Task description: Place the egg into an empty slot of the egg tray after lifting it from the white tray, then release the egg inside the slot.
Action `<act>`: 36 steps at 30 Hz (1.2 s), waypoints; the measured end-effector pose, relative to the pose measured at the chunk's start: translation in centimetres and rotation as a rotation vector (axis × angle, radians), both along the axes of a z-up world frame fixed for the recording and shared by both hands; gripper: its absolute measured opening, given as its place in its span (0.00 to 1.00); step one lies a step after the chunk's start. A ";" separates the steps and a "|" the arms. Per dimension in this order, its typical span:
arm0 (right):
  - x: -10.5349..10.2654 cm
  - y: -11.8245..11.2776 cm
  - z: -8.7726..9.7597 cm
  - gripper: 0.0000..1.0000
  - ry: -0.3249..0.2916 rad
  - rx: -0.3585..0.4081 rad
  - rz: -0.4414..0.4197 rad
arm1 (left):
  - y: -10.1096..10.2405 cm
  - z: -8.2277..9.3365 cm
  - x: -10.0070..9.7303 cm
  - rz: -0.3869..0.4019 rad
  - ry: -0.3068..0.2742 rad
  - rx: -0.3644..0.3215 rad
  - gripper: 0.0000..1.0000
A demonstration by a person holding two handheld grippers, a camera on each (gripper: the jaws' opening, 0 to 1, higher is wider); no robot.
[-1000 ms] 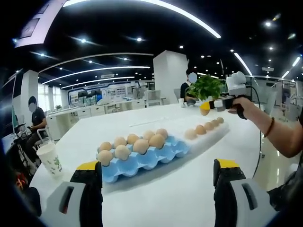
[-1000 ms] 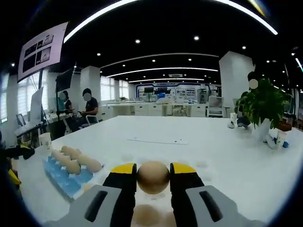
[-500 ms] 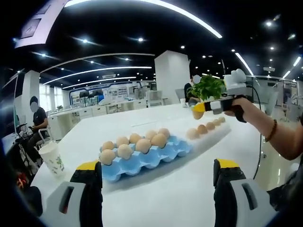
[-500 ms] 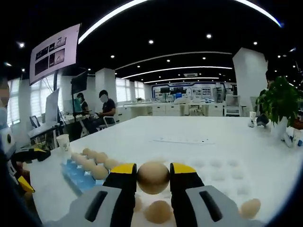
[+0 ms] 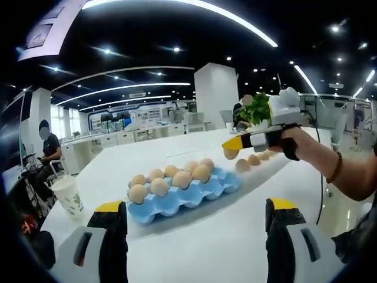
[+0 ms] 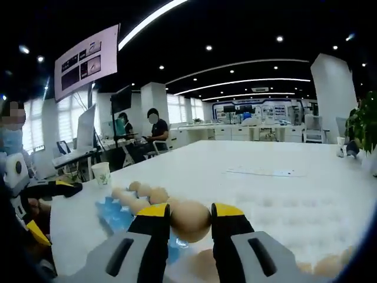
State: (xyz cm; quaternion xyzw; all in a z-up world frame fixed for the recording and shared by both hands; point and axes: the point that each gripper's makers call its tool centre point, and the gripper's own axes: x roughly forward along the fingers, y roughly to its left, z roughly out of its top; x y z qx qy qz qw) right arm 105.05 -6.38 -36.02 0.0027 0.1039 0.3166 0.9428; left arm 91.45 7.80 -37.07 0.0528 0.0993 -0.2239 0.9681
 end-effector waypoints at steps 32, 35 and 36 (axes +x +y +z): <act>1.3 2.9 -4.4 0.29 0.093 -0.347 0.096 | 0.9 0.0 -0.2 0.012 -0.014 -0.002 1.00; 1.0 3.1 -4.7 0.29 0.105 -0.390 0.171 | 0.7 0.1 -0.3 -0.003 -0.017 -0.012 0.99; 0.8 3.2 -4.8 0.29 0.110 -0.405 0.196 | 0.6 0.1 -0.3 -0.004 -0.018 -0.009 0.99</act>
